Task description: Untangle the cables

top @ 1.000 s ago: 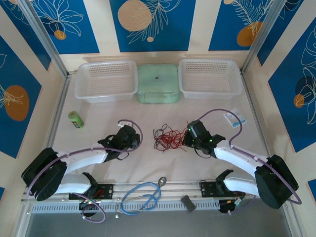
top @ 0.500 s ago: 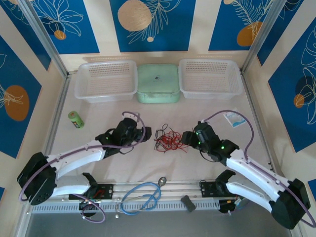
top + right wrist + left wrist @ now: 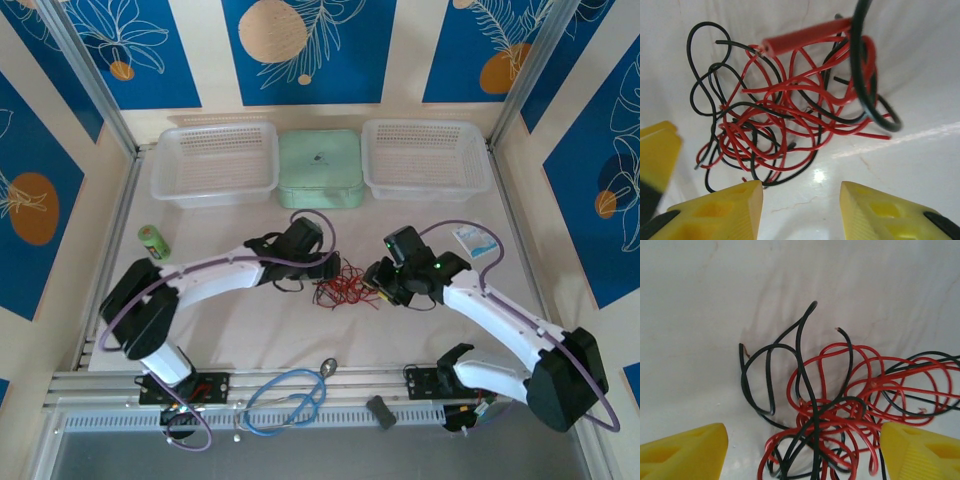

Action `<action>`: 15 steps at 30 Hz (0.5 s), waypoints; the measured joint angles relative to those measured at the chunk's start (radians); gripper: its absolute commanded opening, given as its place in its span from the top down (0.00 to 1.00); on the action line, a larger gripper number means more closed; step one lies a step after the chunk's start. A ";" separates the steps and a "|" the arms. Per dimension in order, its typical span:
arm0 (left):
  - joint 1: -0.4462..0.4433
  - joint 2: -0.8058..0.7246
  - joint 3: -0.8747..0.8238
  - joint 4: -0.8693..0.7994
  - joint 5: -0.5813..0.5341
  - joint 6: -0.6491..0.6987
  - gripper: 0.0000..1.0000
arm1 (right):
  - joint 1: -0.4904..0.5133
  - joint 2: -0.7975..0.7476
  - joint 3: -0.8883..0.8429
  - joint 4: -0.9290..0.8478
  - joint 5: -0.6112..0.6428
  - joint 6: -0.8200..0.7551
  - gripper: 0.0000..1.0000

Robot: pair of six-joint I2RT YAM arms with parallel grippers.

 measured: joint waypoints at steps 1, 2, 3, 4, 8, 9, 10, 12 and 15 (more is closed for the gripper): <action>-0.003 0.025 0.021 -0.011 0.000 0.000 0.22 | 0.002 0.009 -0.005 0.019 0.000 0.023 0.55; -0.008 0.055 0.045 -0.021 -0.002 0.000 0.23 | 0.004 0.016 -0.014 0.040 0.004 0.048 0.55; -0.012 0.078 0.061 -0.024 -0.004 0.000 0.24 | 0.003 0.024 -0.022 0.058 0.009 0.069 0.55; -0.016 0.095 0.068 -0.027 -0.006 0.000 0.25 | 0.003 0.031 -0.032 0.074 0.016 0.085 0.55; -0.033 0.155 0.057 -0.023 -0.027 -0.014 0.42 | -0.031 0.084 -0.077 0.146 0.019 0.130 0.55; -0.035 0.161 0.043 -0.016 -0.033 -0.019 0.47 | -0.047 0.103 -0.091 0.166 0.014 0.136 0.55; -0.037 0.161 0.026 -0.005 -0.037 -0.023 0.50 | -0.062 0.121 -0.102 0.185 0.007 0.142 0.55; -0.039 0.156 -0.021 0.027 -0.049 -0.034 0.59 | -0.091 0.162 -0.124 0.222 -0.009 0.147 0.57; -0.040 0.114 -0.081 0.073 -0.078 -0.041 0.66 | -0.120 0.224 -0.142 0.274 -0.034 0.148 0.67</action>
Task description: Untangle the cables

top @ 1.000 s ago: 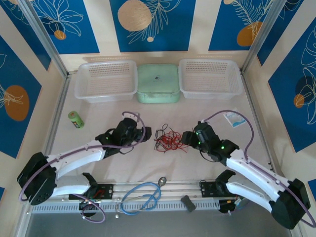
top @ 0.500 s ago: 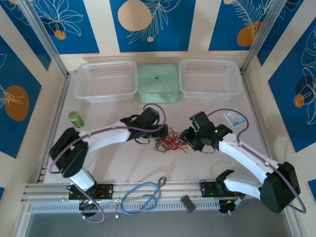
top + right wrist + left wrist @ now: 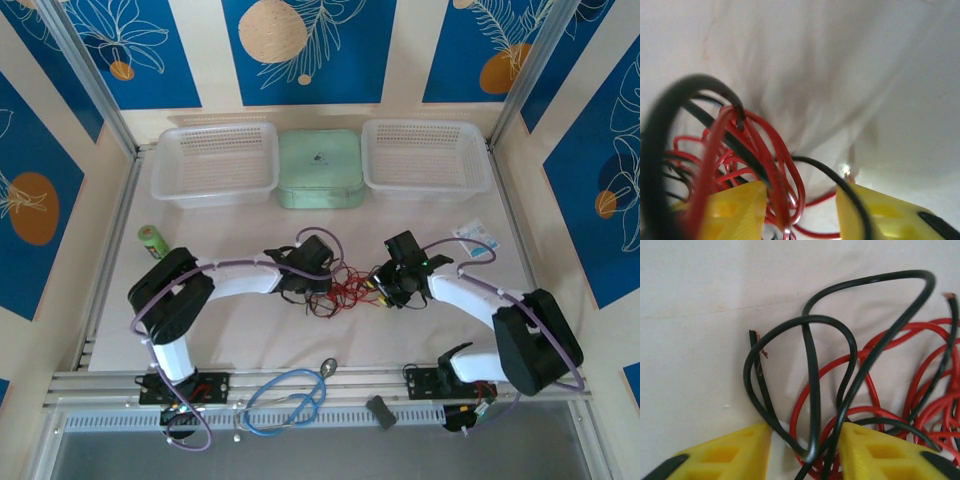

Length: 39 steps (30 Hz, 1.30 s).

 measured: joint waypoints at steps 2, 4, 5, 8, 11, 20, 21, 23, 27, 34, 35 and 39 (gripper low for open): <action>-0.002 -0.041 -0.037 0.002 -0.020 0.003 0.70 | -0.012 0.034 -0.004 0.029 -0.011 -0.004 0.78; -0.002 -0.091 -0.071 0.001 -0.047 0.007 0.74 | -0.023 0.063 -0.004 0.050 -0.028 -0.012 0.91; -0.002 -0.120 -0.087 -0.001 -0.066 0.011 0.76 | -0.031 0.070 -0.004 0.045 -0.040 -0.016 0.96; -0.002 -0.205 -0.123 -0.003 -0.118 0.028 0.77 | -0.053 0.070 -0.003 0.045 -0.067 -0.025 1.00; -0.002 -0.296 -0.160 -0.003 -0.175 0.039 0.77 | -0.063 0.069 -0.004 0.044 -0.076 -0.043 1.00; -0.003 -0.369 -0.189 -0.003 -0.202 0.097 0.48 | -0.070 -0.035 -0.065 0.101 0.042 -0.196 1.00; -0.005 -0.368 -0.183 -0.007 -0.182 0.097 0.46 | -0.070 -0.058 -0.080 0.108 0.054 -0.210 1.00; -0.018 -0.364 -0.144 -0.043 -0.129 0.107 0.44 | -0.069 -0.108 -0.116 0.119 0.072 -0.234 1.00; -0.079 -0.326 0.021 -0.115 -0.050 0.109 0.41 | -0.069 -0.164 -0.168 0.135 0.096 -0.256 1.00; -0.128 -0.185 0.150 -0.129 0.083 0.000 0.39 | -0.061 -0.188 -0.194 0.156 0.106 -0.269 1.00; -0.133 -0.156 0.150 -0.131 0.094 -0.021 0.40 | -0.058 -0.188 -0.194 0.158 0.107 -0.270 1.00; -0.138 -0.073 0.150 -0.137 0.113 -0.076 0.44 | -0.048 -0.202 -0.194 0.158 0.110 -0.274 1.00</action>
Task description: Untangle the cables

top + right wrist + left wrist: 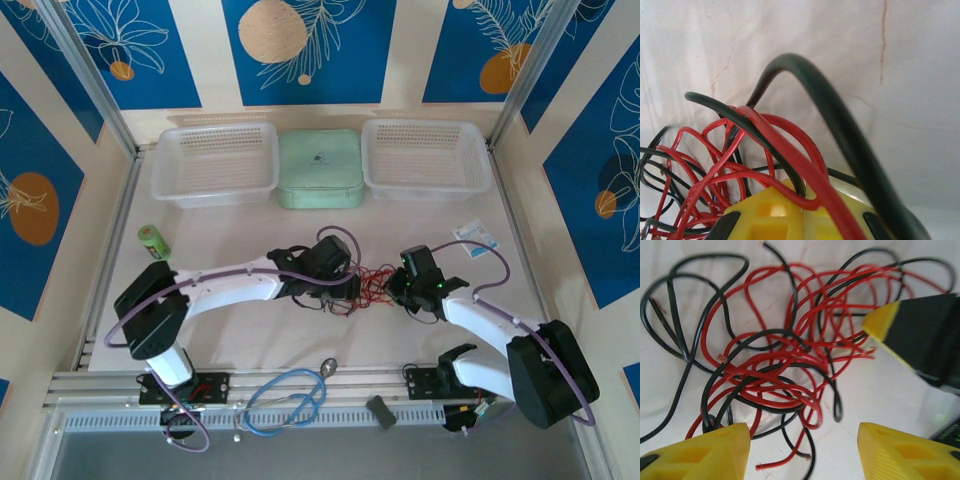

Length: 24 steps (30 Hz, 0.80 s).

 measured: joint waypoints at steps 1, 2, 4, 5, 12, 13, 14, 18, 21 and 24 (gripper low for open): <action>-0.002 0.013 0.000 -0.001 0.005 -0.012 0.45 | 0.001 -0.005 0.000 0.000 0.000 0.000 1.00; -0.003 0.023 0.000 -0.002 0.008 -0.026 0.46 | 0.002 -0.010 -0.001 0.000 0.000 -0.003 1.00; -0.006 0.033 0.003 -0.002 0.018 -0.047 0.47 | 0.004 -0.018 -0.004 0.000 0.002 -0.003 1.00; -0.007 0.037 0.005 0.001 0.024 -0.057 0.48 | 0.005 -0.024 -0.006 0.000 0.003 -0.003 1.00; -0.015 0.088 0.007 0.036 0.048 -0.111 0.54 | 0.005 -0.038 -0.015 0.000 0.007 -0.003 1.00; -0.016 0.095 0.007 0.036 0.047 -0.115 0.56 | 0.005 -0.038 -0.015 0.000 0.007 -0.003 1.00; -0.016 0.100 0.007 0.036 0.044 -0.119 0.59 | 0.005 -0.038 -0.015 0.000 0.007 -0.003 1.00; -0.016 0.113 0.007 0.036 0.018 -0.125 0.70 | 0.005 -0.038 -0.015 0.000 0.007 -0.003 1.00; -0.015 0.121 0.013 0.037 -0.018 -0.119 0.75 | 0.005 -0.039 -0.016 -0.001 0.007 -0.003 1.00; -0.014 0.122 0.013 0.039 -0.060 -0.106 0.78 | 0.005 -0.050 -0.020 -0.008 0.007 -0.003 1.00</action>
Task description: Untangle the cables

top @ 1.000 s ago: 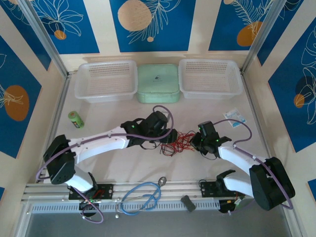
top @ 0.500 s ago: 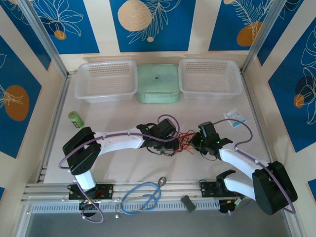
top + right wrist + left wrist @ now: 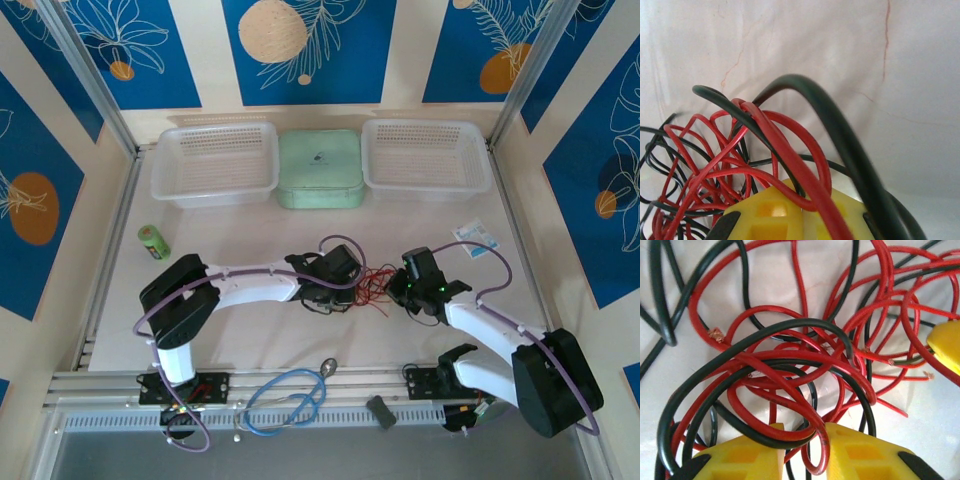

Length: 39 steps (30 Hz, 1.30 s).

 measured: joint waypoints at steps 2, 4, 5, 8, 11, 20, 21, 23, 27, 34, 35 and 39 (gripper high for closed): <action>0.004 0.000 0.000 0.006 -0.027 0.008 0.82 | 0.000 -0.013 -0.002 -0.009 0.000 0.000 1.00; 0.010 0.000 0.000 0.009 -0.055 0.022 0.86 | 0.000 -0.027 -0.005 -0.020 0.000 0.001 1.00; 0.014 0.000 0.000 0.008 -0.070 0.029 0.88 | 0.002 -0.036 -0.006 -0.028 0.000 0.001 1.00; 0.031 -0.003 -0.008 0.004 -0.114 0.049 0.89 | 0.005 -0.066 -0.006 -0.056 0.000 0.001 1.00; 0.060 -0.025 -0.035 -0.006 -0.150 0.071 0.89 | 0.006 -0.089 -0.006 -0.081 -0.001 0.000 1.00; 0.099 -0.169 -0.088 -0.106 -0.289 0.181 0.89 | 0.005 -0.095 -0.003 -0.121 -0.004 -0.008 1.00; 0.099 -0.181 -0.092 -0.112 -0.299 0.190 0.90 | 0.005 -0.092 0.000 -0.125 -0.005 -0.011 1.00; 0.099 -0.204 -0.105 -0.120 -0.319 0.211 0.90 | 0.005 -0.078 0.014 -0.135 -0.004 -0.019 1.00; 0.103 -0.238 -0.146 -0.126 -0.346 0.246 0.90 | 0.003 -0.039 0.063 -0.176 0.001 -0.050 1.00; 0.122 -0.300 -0.267 -0.049 -0.319 0.350 0.90 | -0.006 0.089 0.165 -0.242 -0.010 -0.193 0.74; 0.123 -0.300 -0.285 -0.020 -0.306 0.368 0.90 | -0.006 0.105 0.179 -0.255 -0.020 -0.222 0.66; 0.129 -0.299 -0.358 0.104 -0.238 0.416 0.91 | -0.001 0.118 0.247 -0.323 -0.096 -0.299 0.45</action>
